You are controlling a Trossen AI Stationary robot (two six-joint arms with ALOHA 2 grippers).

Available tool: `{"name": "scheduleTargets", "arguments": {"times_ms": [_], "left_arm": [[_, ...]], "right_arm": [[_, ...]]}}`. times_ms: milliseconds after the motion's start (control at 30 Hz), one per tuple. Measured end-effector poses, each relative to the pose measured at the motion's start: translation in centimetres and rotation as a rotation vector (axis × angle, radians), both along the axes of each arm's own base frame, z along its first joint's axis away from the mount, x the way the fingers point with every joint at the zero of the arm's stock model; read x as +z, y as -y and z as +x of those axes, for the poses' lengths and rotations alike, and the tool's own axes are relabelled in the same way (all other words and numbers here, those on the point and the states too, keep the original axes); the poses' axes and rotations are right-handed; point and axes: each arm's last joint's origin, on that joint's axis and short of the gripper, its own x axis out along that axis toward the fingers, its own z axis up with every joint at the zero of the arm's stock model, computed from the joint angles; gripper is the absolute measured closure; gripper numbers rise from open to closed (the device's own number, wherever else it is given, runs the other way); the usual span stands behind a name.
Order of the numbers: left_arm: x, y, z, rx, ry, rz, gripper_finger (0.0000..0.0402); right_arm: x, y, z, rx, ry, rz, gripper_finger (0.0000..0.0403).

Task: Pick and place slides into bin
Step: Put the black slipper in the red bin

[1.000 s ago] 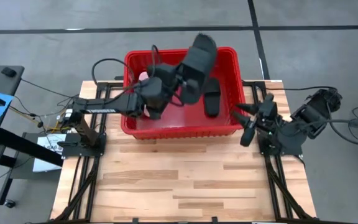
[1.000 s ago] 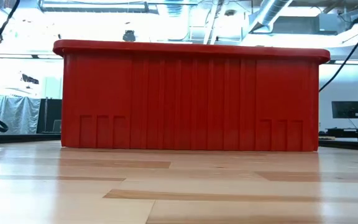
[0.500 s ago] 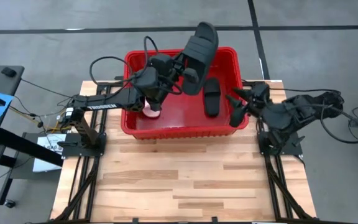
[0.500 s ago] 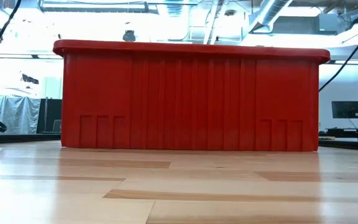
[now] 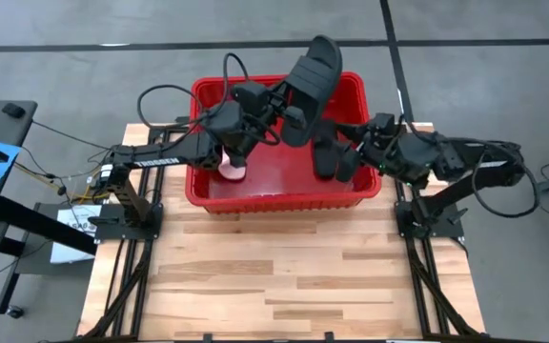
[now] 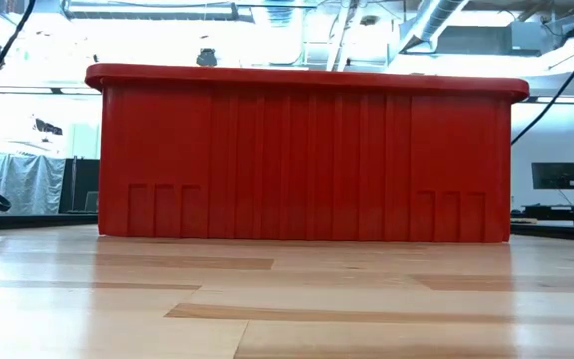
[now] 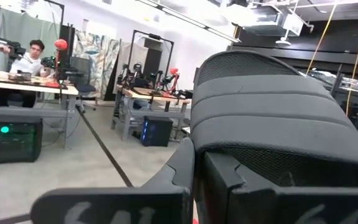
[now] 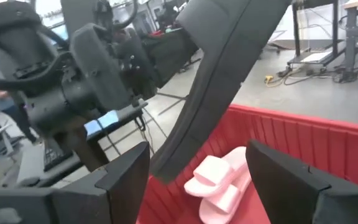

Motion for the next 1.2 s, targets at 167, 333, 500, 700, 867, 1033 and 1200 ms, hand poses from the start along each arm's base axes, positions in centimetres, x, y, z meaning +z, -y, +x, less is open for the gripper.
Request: {"name": "scheduleTargets", "arguments": {"times_ms": [167, 333, 500, 700, 867, 1033, 1200], "left_arm": [[-0.1, 0.0, 0.1, -0.008, -0.030, 0.015, 0.0401], [-0.7, 0.2, 0.2, 0.024, -0.143, 0.037, 0.0401], [-1.1, 0.6, 0.2, 0.090, -0.267, 0.060, 0.0401], [-1.2, 1.4, 0.2, 0.094, -0.354, 0.110, 0.0401], [-1.6, 2.7, 0.4, 0.060, -0.438, 0.153, 0.0401], [-2.1, 3.6, 0.4, 0.043, -0.509, 0.167, 0.0401], [-2.3, 3.9, 0.4, 0.038, -0.538, 0.169, 0.0401]], "right_arm": [[0.5, 0.8, -0.1, -0.030, 0.026, -0.028, 0.0143], [1.7, 1.1, -1.5, -0.075, 0.066, -0.074, 0.0143], [2.6, 2.2, -3.2, -0.119, 0.091, -0.092, 0.0143], [3.1, 4.5, -4.1, -0.146, 0.085, -0.115, 0.0143], [3.8, 6.9, -4.0, -0.062, 0.004, -0.097, 0.0143], [4.8, 8.6, -3.8, 0.002, -0.048, -0.059, 0.0143], [5.2, 9.6, -3.8, 0.049, -0.113, -0.024, 0.0143]]}}
